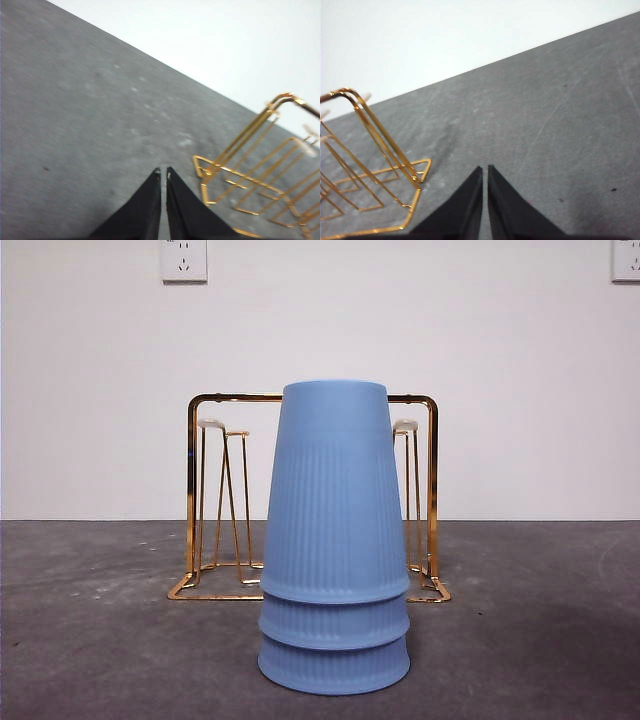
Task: Pick the top cup and place it on cupholder, pick up the mid cup and place it on cupholder, last pick the bottom cup and place it on cupholder.
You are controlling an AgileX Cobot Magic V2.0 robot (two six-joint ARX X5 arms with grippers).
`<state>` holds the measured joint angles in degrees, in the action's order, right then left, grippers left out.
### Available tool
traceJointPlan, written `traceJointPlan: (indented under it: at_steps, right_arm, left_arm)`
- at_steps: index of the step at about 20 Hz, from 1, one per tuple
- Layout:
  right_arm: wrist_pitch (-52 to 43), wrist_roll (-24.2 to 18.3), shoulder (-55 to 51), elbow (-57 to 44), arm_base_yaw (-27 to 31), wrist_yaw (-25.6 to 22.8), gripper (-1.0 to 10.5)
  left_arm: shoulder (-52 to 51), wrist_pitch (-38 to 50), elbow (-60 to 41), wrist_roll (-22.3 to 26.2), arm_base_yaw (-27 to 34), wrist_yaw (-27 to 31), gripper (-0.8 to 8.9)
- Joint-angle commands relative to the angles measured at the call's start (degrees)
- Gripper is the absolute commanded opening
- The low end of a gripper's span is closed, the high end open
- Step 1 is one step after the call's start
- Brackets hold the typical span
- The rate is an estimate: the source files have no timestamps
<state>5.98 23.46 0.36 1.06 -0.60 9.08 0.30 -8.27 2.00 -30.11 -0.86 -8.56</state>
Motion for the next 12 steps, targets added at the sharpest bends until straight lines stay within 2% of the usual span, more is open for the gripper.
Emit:
traceJointPlan:
  at_steps: [1, 8, 12]
  right_arm:
    - [-0.1, 3.6, -0.2, 2.3, 0.0, 0.4, 0.1]
    - [1.0, 3.6, 1.0, 10.9, 0.0, 0.7, 0.1]
    - [3.2, 1.8, 4.5, 16.8, 0.0, 2.9, 0.1]
  left_arm:
    - [-0.1, 0.5, 2.2, -4.6, 0.1, -0.8, 0.10]
    - [2.4, -1.6, 10.7, -5.0, 0.1, -3.6, 0.10]
    - [6.3, -7.0, 17.2, -0.9, 0.1, -5.2, 0.10]
